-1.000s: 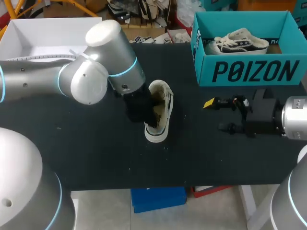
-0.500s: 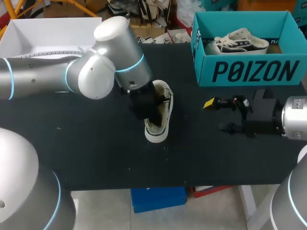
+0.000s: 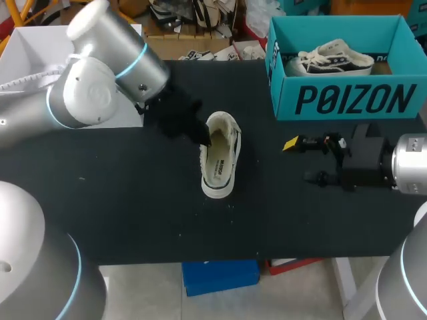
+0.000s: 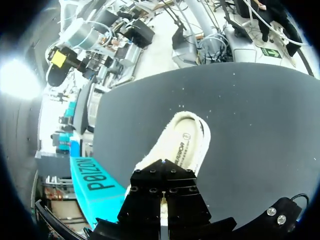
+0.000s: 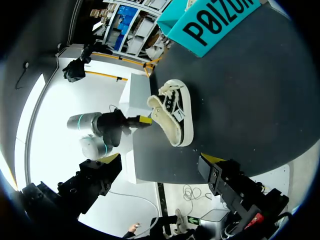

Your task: Take the shoe out of the shoebox, open the shoe tongue, remove and reinsert the insole, then place the shoe into the shoebox

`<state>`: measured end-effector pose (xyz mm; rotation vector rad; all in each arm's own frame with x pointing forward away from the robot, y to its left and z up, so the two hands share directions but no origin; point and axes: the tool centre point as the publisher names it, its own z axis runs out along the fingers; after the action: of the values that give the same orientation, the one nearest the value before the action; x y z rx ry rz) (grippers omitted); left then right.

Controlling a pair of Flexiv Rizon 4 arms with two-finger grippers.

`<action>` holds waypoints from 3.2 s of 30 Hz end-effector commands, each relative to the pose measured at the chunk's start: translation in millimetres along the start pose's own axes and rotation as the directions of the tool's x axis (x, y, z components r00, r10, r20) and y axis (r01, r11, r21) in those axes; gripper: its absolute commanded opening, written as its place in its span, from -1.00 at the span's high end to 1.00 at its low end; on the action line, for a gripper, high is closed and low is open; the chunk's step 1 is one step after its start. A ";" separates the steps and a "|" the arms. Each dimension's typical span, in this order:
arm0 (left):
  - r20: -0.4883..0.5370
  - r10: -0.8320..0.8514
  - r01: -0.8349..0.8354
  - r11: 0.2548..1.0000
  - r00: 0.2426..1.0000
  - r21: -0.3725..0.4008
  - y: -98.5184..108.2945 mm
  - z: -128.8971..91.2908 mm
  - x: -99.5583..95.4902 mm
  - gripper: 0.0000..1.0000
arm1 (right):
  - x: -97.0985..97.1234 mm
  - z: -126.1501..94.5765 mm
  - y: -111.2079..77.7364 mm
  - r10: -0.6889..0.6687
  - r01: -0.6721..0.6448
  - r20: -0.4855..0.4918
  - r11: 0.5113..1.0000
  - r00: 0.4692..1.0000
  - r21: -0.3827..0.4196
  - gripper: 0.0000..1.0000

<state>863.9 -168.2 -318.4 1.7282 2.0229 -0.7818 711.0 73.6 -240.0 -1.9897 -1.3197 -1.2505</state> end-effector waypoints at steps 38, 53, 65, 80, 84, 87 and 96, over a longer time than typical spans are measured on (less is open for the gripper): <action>0.154 -0.205 0.214 0.976 0.966 -0.042 51.3 23.1 -15.3 1.00 | 0.3 0.3 -0.1 0.001 -0.001 0.000 1.000 1.000 0.000 -1.00; 0.107 -0.194 0.196 0.981 0.975 -0.008 9.5 27.1 10.5 1.00 | 0.3 0.3 -0.1 0.001 -0.001 0.000 1.000 1.000 0.000 -1.00; 0.121 -0.147 0.152 0.988 0.982 -0.035 4.3 -24.3 -4.7 1.00 | 0.3 0.3 -0.1 0.001 -0.001 0.000 1.000 1.000 0.000 -1.00; 0.000 -0.197 0.196 0.977 0.980 -0.089 6.0 -59.0 18.2 0.62 | 0.3 0.3 -0.1 0.001 -0.001 0.000 1.000 1.000 0.000 -1.00; 0.014 -0.306 0.306 0.949 0.952 -0.076 1.8 -69.0 27.4 0.65 | 0.3 0.3 -0.1 0.001 -0.001 0.000 1.000 1.000 0.000 -1.00; 0.002 -0.358 0.357 0.932 0.934 -0.065 -3.2 -76.6 34.6 0.27 | 0.3 0.3 -0.1 0.001 -0.001 0.000 1.000 1.000 0.000 -1.00; -0.052 -0.384 0.381 0.923 0.922 -0.054 -17.8 -82.6 45.8 -1.00 | 0.3 0.3 -0.1 0.001 -0.001 0.000 1.000 1.000 0.000 -1.00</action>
<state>847.3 -83.6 -280.3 1.3635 2.4404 -0.8097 711.0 73.6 -240.0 -1.9896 -1.3197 -1.2505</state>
